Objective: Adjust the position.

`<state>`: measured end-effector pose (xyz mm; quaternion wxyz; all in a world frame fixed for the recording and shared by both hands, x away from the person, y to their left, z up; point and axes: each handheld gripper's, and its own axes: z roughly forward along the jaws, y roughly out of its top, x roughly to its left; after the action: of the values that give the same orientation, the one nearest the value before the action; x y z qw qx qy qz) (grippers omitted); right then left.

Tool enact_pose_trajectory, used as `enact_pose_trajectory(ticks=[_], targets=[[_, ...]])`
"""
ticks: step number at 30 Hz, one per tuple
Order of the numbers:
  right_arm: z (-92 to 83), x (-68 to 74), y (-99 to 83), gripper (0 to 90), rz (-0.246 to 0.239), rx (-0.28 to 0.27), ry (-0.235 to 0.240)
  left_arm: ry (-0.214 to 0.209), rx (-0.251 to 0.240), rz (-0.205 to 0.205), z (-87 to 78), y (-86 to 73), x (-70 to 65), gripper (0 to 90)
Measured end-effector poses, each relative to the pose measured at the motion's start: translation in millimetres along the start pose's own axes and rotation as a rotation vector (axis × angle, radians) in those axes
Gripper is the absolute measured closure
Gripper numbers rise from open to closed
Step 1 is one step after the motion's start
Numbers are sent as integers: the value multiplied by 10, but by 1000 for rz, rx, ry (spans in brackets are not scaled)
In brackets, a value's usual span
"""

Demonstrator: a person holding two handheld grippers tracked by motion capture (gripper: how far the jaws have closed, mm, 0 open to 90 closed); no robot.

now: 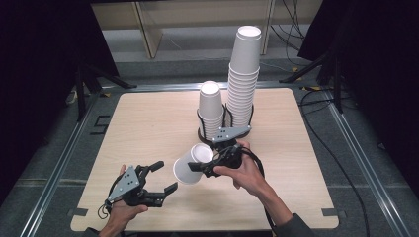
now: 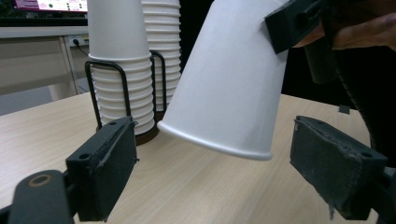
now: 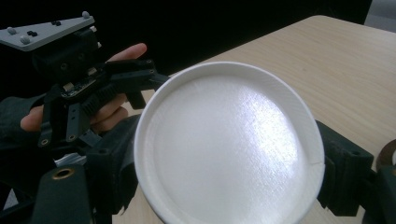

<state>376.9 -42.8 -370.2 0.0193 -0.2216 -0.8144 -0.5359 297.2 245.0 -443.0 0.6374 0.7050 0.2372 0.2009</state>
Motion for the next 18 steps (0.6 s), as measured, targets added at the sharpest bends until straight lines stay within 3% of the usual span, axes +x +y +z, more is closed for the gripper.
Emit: enact_pose_trajectory(ticks=[3,10,14,17,18], targets=[[29,5,10,220,-30,-21,24,-4,9,-6,12,-3,-12,144],[72,64,17,221,-7,-33,85,-9,25,-2,27,-10,-30,144],[113,102,20,222,-16,-36,97,-12,36,3,45,-17,-34,135],[142,123,21,222,-15,-35,105,-25,37,4,66,-29,-49,101],[180,138,11,222,-8,-36,122,-22,59,11,60,-27,-54,74]])
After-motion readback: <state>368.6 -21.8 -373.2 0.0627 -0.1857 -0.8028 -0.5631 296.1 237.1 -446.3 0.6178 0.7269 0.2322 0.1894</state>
